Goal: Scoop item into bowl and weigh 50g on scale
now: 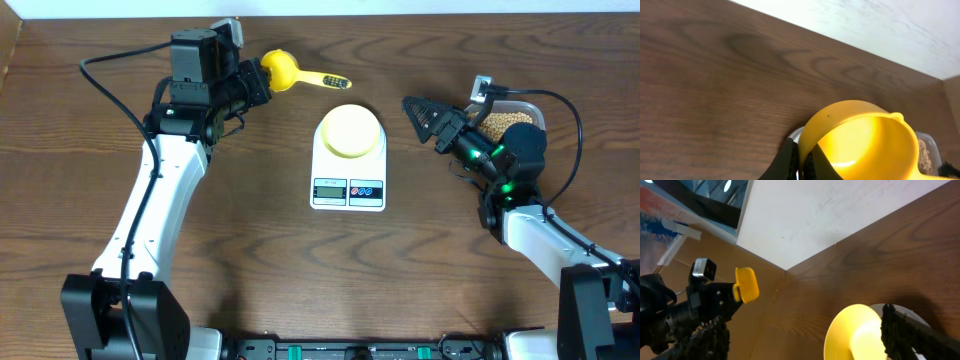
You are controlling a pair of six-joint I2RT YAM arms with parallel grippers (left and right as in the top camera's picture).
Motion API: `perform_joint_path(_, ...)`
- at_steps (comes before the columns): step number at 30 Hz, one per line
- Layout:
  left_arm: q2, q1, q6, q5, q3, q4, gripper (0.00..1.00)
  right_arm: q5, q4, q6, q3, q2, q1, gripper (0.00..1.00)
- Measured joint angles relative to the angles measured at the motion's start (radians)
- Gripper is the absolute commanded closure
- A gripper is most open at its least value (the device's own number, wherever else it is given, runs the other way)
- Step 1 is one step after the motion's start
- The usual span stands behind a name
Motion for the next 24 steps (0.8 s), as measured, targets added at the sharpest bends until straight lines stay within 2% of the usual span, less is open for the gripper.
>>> perform_joint_path(4,0.0,0.0,-0.029,-0.035,0.0,-0.007,0.92,-0.001,0.011,-0.003,0.0,0.0,0.013,0.11)
perform_joint_path(10,0.0,0.0,-0.064,-0.048,0.0,-0.027,0.92,-0.019,0.086,-0.037,0.0,0.0,0.051,0.05)
perform_joint_path(18,0.0,0.0,-0.128,-0.046,0.0,-0.031,0.92,-0.018,0.107,-0.047,0.0,0.0,0.075,0.07)
perform_joint_path(24,0.0,-0.019,-0.154,-0.043,0.0,-0.031,0.92,0.004,0.158,0.001,0.0,0.0,0.075,0.07)
